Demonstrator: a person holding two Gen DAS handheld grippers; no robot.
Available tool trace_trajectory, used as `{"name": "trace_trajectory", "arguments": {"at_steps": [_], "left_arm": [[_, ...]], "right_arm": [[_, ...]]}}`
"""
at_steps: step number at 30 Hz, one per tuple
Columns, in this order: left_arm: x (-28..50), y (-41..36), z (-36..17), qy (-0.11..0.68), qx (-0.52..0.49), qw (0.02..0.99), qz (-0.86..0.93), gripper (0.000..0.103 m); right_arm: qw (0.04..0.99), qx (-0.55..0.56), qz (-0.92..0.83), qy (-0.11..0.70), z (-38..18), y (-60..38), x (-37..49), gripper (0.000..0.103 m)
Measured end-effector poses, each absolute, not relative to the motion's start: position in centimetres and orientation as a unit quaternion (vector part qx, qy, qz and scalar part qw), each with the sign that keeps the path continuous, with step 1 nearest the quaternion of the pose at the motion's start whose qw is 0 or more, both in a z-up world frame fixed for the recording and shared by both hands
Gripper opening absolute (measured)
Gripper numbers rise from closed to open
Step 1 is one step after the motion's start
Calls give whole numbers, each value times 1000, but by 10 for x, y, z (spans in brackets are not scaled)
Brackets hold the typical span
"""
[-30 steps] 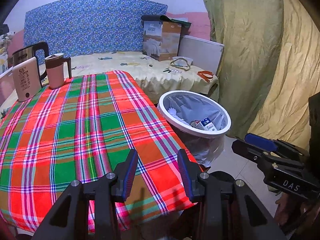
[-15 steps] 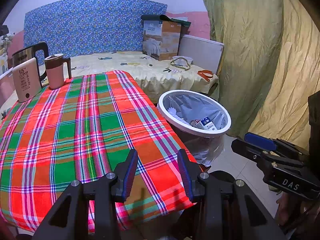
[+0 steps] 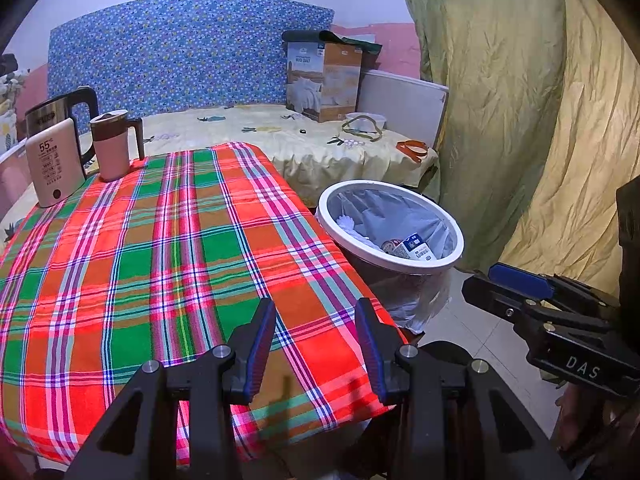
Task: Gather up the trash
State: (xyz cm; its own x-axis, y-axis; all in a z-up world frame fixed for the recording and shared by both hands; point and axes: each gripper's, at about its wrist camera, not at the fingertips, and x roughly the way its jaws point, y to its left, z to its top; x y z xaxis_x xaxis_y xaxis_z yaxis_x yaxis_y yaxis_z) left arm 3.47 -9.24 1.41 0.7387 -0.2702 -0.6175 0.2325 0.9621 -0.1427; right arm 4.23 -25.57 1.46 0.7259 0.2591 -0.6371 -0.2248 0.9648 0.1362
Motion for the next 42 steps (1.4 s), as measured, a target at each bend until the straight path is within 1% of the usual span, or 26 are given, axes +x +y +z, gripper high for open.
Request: {"name": "trace_trajectory", "arguments": {"at_steps": [42], "left_arm": [[32,-95,10,342,-22,932,-121,41]], "right_arm": [[929,29,133,346,15,-249,42,51]]}}
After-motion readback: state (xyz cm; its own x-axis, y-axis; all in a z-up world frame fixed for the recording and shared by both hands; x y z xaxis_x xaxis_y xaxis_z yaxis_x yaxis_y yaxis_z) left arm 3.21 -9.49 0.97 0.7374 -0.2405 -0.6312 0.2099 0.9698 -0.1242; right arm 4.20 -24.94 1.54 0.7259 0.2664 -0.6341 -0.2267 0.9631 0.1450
